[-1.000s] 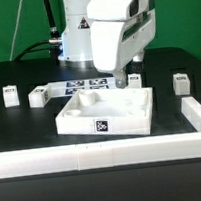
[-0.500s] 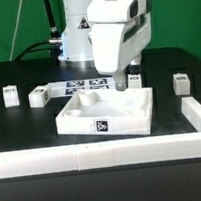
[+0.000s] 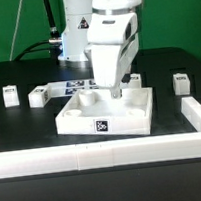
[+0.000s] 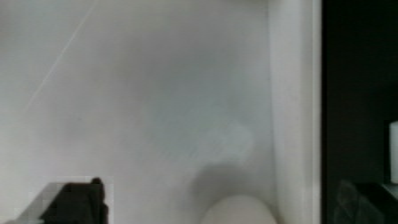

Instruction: Assemble one leg

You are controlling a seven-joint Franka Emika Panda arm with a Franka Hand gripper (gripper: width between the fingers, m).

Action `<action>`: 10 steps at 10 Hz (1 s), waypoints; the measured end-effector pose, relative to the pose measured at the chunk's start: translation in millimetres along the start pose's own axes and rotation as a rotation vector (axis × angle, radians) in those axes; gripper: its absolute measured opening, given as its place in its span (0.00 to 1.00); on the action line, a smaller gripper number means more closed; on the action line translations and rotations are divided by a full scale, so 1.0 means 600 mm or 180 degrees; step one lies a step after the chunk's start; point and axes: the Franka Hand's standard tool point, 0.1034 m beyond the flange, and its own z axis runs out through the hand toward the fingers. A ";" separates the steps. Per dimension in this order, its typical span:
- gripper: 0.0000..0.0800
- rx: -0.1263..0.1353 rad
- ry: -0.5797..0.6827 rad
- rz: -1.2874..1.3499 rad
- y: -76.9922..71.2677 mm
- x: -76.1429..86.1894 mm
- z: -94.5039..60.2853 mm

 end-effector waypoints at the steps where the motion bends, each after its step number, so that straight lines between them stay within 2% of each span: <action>1: 0.81 0.0004 0.0009 -0.0002 -0.007 -0.001 0.013; 2: 0.81 0.0008 0.0015 -0.0003 -0.009 -0.001 0.022; 5: 0.81 0.0005 0.0018 -0.0020 -0.009 -0.002 0.024; 6: 0.70 0.0006 0.0017 -0.0018 -0.009 -0.002 0.024; 7: 0.70 0.0007 0.0016 -0.0018 -0.009 -0.003 0.024; 8: 0.45 0.0007 0.0016 -0.0018 -0.009 -0.003 0.024; 9: 0.27 0.0007 0.0016 -0.0018 -0.009 -0.003 0.024; 10: 0.27 0.0007 0.0016 -0.0018 -0.009 -0.003 0.024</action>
Offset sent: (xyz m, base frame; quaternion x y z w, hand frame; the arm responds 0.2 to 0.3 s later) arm -0.0006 0.0043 -0.0048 -0.0238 0.0075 -0.0051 0.9997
